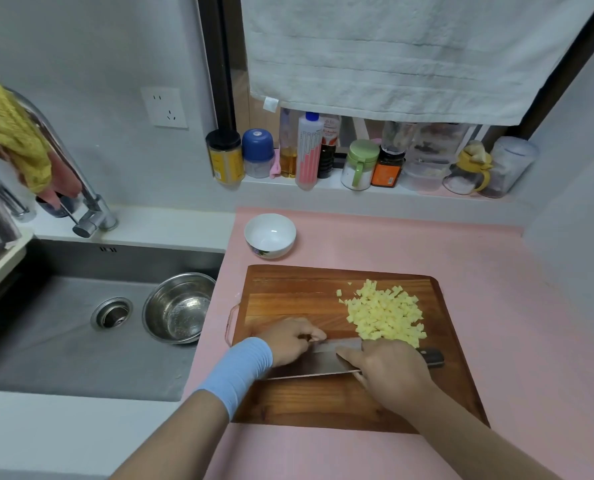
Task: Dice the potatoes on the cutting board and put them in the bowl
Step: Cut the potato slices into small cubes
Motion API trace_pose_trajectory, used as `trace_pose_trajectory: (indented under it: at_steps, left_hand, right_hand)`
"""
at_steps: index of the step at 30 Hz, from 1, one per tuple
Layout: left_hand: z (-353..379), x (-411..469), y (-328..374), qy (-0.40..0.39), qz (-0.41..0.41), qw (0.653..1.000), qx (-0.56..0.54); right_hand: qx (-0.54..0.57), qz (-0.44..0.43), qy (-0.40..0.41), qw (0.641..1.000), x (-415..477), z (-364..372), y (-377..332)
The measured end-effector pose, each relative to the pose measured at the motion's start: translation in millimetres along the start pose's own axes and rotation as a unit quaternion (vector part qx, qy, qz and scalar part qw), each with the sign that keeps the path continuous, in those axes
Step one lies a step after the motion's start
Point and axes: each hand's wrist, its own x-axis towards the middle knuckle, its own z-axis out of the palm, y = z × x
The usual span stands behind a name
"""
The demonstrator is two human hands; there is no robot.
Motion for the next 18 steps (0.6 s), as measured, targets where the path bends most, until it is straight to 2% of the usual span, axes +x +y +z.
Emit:
trace_pose_trajectory:
  at_steps: [2, 4, 6, 8, 10, 13, 15, 18]
  left_hand:
    - [-1.7, 2.7, -2.0, 0.026, -0.005, 0.999, 0.018]
    - [-9.5, -0.5, -10.8, 0.128, -0.004, 0.992, -0.025]
    - [-22.8, -7.6, -27.0, 0.271, -0.017, 0.957, -0.105]
    - [-37.0, -15.9, -45.3, 0.365, -0.058, 0.905, -0.212]
    - [-41.7, -21.7, -56.1, 0.392, -0.091, 0.877, -0.262]
    - [-28.2, -23.5, -57.1, 0.394, -0.112, 0.886, -0.215]
    - [-16.7, -22.6, -50.1, 0.389, -0.122, 0.890, -0.204]
    - [-3.4, -12.1, -46.8, 0.368, -0.122, 0.905, -0.173]
  right_hand:
    - [0.018, 0.002, 0.000, 1.000, -3.3, -4.1, -2.4]
    - [0.073, 0.041, -0.024, 0.996, -8.8, -7.6, -1.1]
    - [0.189, 0.107, -0.050, 0.975, -14.8, -10.6, -1.2]
    - [0.287, 0.171, -0.118, 0.935, -15.6, -11.1, -6.5]
    - [0.389, 0.221, -0.166, 0.879, -13.8, -9.3, -17.4]
    - [0.493, 0.273, -0.197, 0.802, -11.7, -6.5, -33.6]
    - [0.494, 0.279, -0.210, 0.796, -10.1, -2.7, -35.8]
    - [0.433, 0.301, -0.206, 0.824, -15.9, 7.4, -27.9]
